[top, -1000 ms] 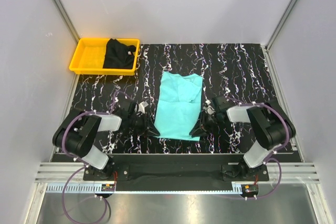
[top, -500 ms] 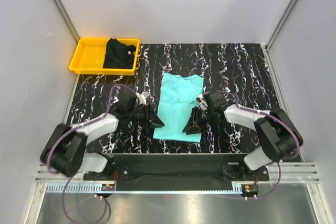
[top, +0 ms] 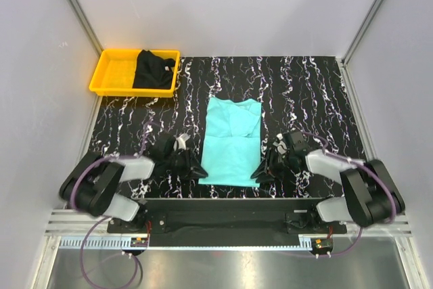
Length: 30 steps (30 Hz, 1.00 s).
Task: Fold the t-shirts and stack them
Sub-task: Fold the tshirt
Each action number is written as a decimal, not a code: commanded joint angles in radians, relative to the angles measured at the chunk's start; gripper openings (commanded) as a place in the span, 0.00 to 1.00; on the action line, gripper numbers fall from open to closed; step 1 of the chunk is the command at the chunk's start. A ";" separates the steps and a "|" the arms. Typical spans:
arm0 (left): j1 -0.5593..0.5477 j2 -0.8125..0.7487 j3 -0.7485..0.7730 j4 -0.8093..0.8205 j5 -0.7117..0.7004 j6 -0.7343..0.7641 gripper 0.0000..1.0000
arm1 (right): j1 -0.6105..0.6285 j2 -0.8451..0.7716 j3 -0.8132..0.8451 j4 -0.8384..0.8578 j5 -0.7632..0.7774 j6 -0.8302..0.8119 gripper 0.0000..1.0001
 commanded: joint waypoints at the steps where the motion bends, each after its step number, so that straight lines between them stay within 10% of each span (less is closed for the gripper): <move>1: -0.003 -0.184 -0.068 -0.113 -0.060 -0.009 0.27 | -0.002 -0.172 -0.012 -0.145 0.058 -0.029 0.40; 7: 0.006 -0.429 0.083 -0.302 -0.108 0.022 0.41 | -0.014 -0.209 0.127 -0.183 0.095 -0.065 0.47; 17: 0.109 0.142 0.471 -0.089 0.021 0.092 0.25 | -0.123 0.338 0.575 -0.128 -0.080 -0.190 0.31; 30: 0.185 0.498 0.573 -0.092 0.088 0.267 0.19 | -0.261 0.633 0.589 -0.087 -0.077 -0.302 0.29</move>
